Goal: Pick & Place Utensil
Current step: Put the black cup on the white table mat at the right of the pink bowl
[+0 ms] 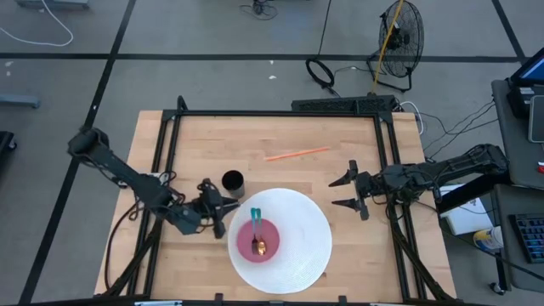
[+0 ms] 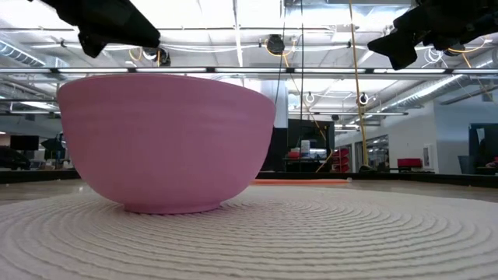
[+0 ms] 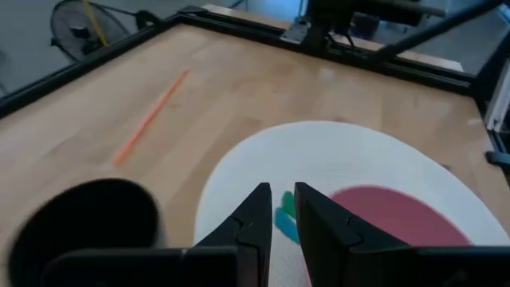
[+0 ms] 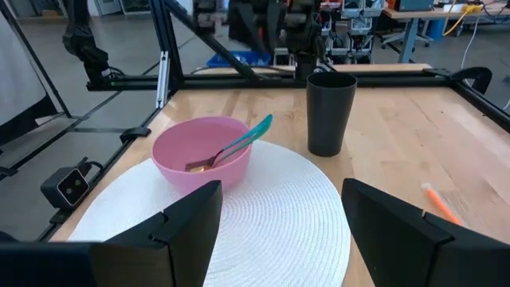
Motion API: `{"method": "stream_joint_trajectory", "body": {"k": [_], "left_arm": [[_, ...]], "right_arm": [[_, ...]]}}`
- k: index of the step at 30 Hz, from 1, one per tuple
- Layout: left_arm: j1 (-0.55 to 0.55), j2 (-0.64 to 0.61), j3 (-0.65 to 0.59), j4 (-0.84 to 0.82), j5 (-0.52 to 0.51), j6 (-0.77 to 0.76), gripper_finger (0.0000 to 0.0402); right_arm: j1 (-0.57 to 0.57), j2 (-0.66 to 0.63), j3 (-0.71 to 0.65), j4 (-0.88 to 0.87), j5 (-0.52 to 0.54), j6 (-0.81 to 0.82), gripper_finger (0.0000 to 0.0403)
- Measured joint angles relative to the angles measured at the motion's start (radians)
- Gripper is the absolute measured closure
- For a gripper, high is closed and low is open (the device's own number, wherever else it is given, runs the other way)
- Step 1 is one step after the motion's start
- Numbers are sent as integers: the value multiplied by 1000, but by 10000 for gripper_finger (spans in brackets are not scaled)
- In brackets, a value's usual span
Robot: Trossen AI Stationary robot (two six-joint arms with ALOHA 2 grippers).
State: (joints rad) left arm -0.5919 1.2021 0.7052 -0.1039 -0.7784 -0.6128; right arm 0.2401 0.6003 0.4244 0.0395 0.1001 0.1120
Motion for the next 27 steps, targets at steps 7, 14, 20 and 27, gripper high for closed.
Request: {"method": "stream_joint_trajectory", "body": {"k": [7,14,20,27], "left_arm": [[12,-104,0,-153,-60,-44,341],[110,-214,0,-514,-74,-308,341],[249,-233,0,-593,67,-304,322],[398,-221,0,-549,245,-205,242]], "right_arm": [[0,1,0,-16,0,4,149],[0,3,0,-15,0,15,149],[0,22,0,-14,2,15,149],[0,56,0,-2,3,10,149]]}}
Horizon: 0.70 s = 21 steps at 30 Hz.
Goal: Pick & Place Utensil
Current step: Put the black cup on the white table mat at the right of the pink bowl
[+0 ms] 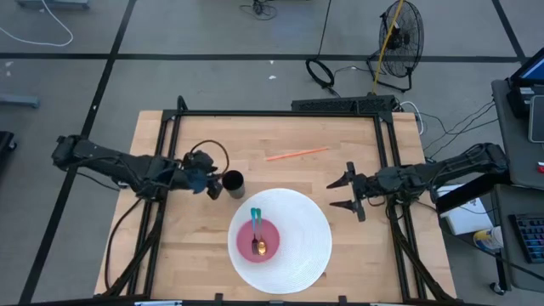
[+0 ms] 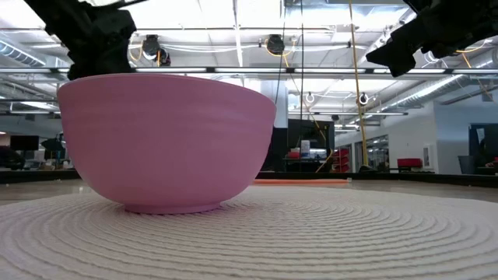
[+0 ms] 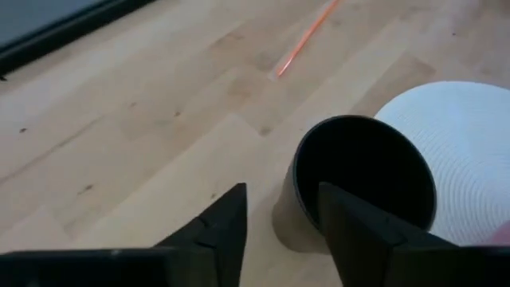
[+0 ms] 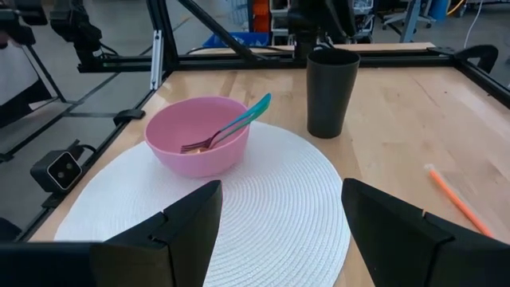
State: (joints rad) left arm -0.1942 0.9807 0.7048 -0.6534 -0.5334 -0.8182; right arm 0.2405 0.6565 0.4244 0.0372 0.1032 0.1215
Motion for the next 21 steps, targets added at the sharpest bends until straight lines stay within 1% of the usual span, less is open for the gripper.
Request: {"method": "stream_joint_trajectory", "body": {"k": [4,8,11,21], "left_arm": [[43,0,0,35,58,46,208],[80,7,0,39,99,57,198],[100,19,0,39,137,59,205],[142,116,0,113,237,116,252]], "right_arm": [[0,13,0,0,0,-1,149],[0,16,0,0,0,-2,149],[0,16,0,0,0,-2,149],[0,16,0,1,0,-2,149]]}}
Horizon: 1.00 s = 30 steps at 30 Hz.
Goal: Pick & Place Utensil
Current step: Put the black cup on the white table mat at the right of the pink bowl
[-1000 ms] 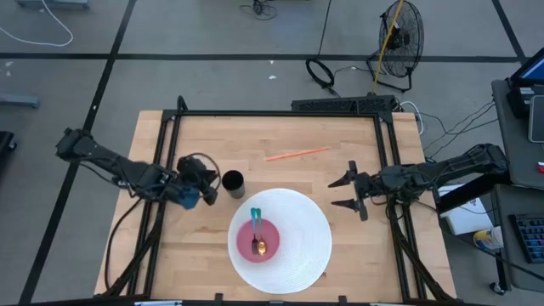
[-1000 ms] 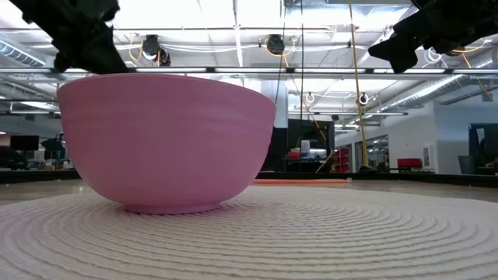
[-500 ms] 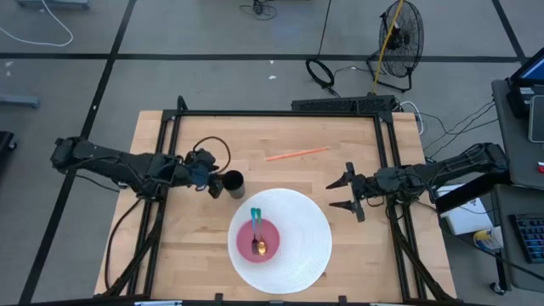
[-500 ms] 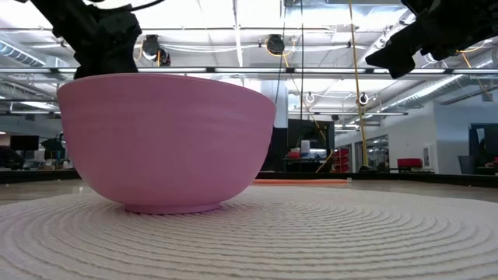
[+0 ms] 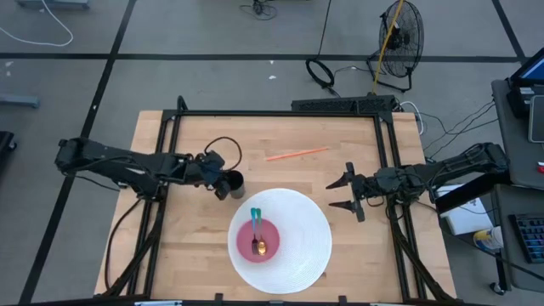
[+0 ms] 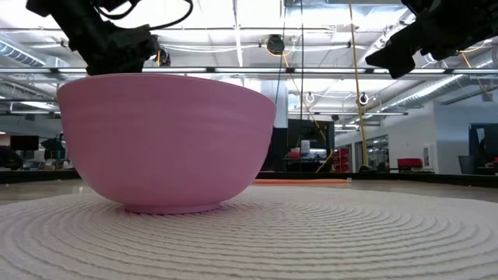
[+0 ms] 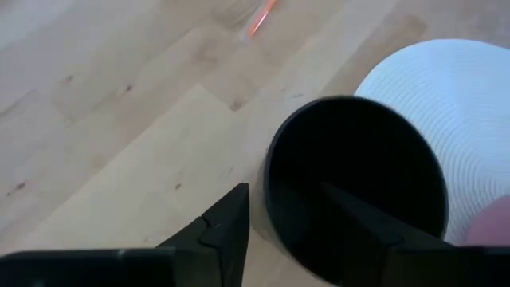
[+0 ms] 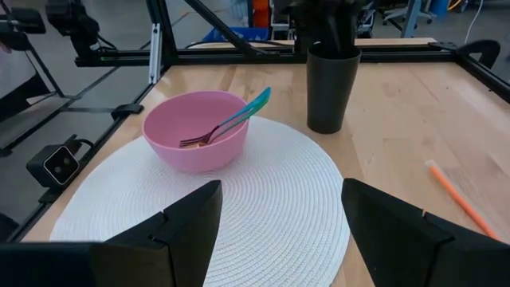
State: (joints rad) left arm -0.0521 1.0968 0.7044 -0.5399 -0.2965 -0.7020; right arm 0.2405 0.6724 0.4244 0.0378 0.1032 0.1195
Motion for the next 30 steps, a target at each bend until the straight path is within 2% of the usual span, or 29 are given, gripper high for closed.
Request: {"method": "stream_joint_trajectory", "body": {"k": [9,17,24,30], "left_arm": [[14,10,0,-1,11,1,290],[32,10,0,-1,6,-2,390],[78,7,0,81,-34,44,395],[166,2,0,254,22,137,396]], "right_arm": [[0,0,0,-4,0,0,149],[0,0,0,-4,0,0,149],[0,0,0,-4,0,0,149],[0,0,0,-4,0,0,149]]}}
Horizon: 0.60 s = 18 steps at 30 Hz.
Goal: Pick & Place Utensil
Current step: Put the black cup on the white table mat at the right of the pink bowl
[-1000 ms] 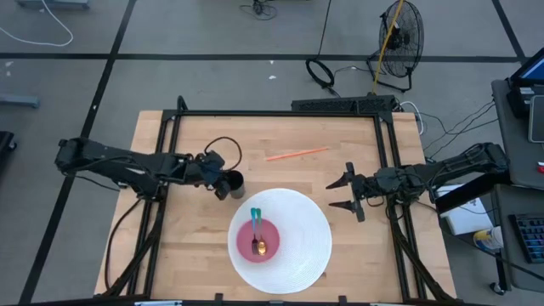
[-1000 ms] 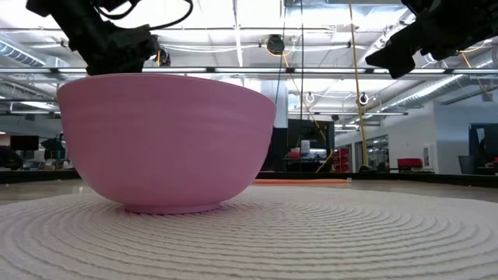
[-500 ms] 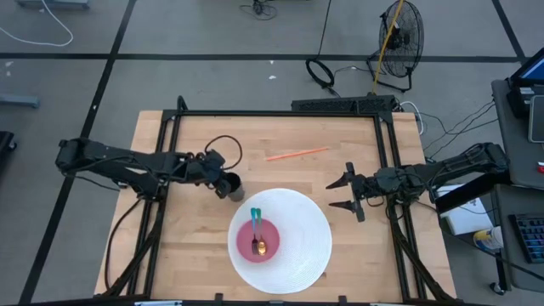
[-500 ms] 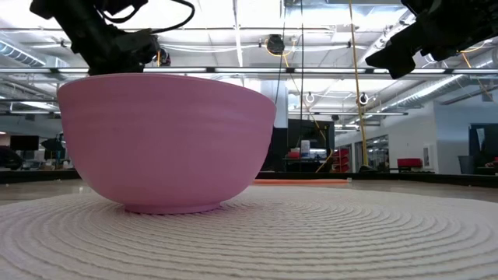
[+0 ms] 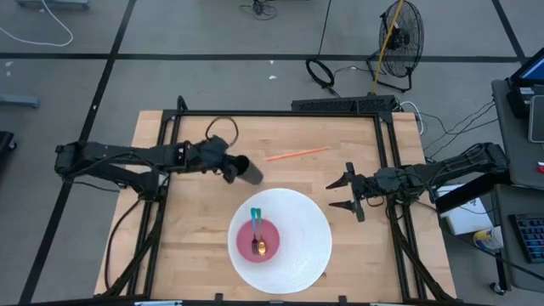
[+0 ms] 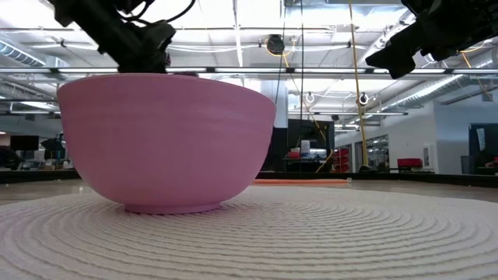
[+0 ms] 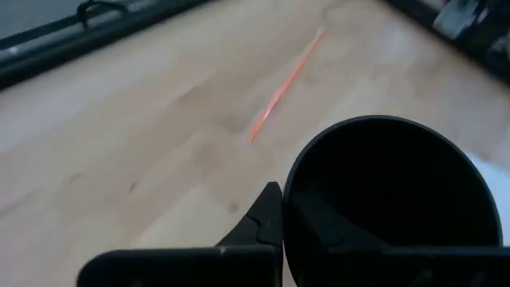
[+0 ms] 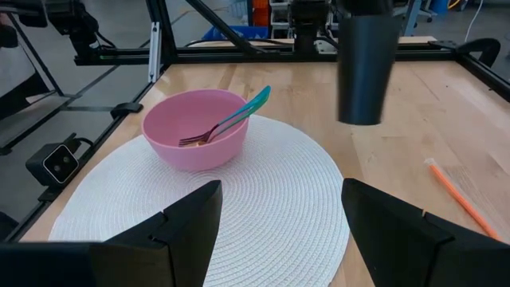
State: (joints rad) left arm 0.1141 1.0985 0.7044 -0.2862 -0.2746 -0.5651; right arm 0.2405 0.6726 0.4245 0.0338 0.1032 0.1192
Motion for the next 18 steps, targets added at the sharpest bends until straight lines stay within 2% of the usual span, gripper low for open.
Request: {"method": "stream_joint_trajectory", "body": {"k": [4,8,13,18], "left_arm": [[75,20,4,93,66,40,397],[113,81,70,93,100,79,398],[117,234,266,51,145,168,399],[117,430,506,-103,154,249,399]], "right_arm": [[0,0,0,0,0,0,149],[0,0,0,1,0,0,149],[-1,0,0,7,0,-7,149],[-1,0,0,6,0,1,149]]}}
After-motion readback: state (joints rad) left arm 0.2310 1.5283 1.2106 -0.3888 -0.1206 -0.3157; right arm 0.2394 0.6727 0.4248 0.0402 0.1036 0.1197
